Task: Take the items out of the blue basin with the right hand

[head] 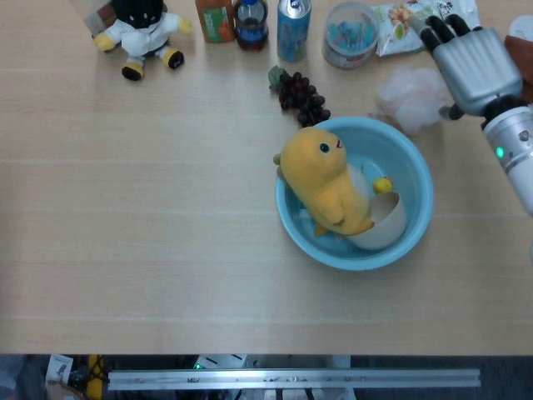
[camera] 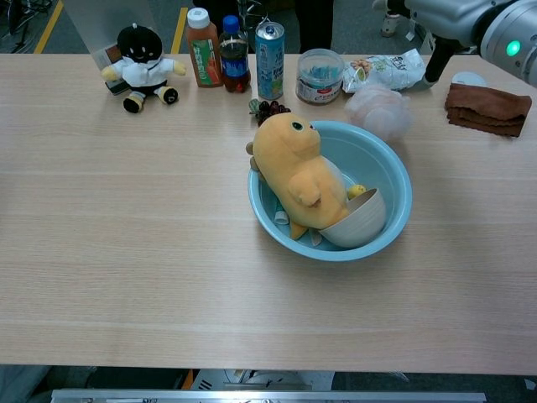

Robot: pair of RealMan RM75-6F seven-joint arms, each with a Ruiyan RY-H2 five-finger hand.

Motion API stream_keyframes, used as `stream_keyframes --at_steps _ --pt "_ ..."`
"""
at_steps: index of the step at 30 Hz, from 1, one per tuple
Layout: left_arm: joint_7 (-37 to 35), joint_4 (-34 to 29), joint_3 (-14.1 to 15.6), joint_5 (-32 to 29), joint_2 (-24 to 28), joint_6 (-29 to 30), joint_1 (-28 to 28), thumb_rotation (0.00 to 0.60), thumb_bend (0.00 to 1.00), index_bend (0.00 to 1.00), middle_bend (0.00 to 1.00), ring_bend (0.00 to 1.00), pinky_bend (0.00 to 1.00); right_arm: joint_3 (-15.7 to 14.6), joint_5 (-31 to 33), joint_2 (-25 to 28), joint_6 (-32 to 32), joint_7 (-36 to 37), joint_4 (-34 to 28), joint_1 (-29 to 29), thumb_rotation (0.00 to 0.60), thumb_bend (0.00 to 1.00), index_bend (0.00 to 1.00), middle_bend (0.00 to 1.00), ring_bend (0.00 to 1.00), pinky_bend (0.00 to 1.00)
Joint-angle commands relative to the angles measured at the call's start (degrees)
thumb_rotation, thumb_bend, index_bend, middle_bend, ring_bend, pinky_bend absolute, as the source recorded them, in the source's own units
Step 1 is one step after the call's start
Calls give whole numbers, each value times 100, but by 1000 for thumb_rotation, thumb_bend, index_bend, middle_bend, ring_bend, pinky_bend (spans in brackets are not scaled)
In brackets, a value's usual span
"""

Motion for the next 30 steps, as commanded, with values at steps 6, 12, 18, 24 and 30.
stream_keyframes --at_steps 6,12,18,24,30 --pt "-11 7 6 9 1 8 4 600 370 260 262 251 264 76 -606 298 -425 468 -740 27 600 3 0 132 132 432" --pt "-29 2 24 28 2 46 37 600 370 260 262 251 264 98 -776 176 -656 560 -901 201 600 0 0 132 131 432" --pt "-3 -38 36 39 7 91 65 600 369 260 261 251 264 31 -543 -137 -900 359 -762 553 600 0 0 104 91 377" --pt "42 -100 37 -2 37 158 110 600 370 260 261 251 264 -74 -102 -407 -1125 167 -590 953 600 0 0 87 75 361" --pt "90 -149 27 -62 66 184 130 600 370 260 261 251 264 -240 260 -577 -1398 65 -370 1319 600 20 0 77 57 336"
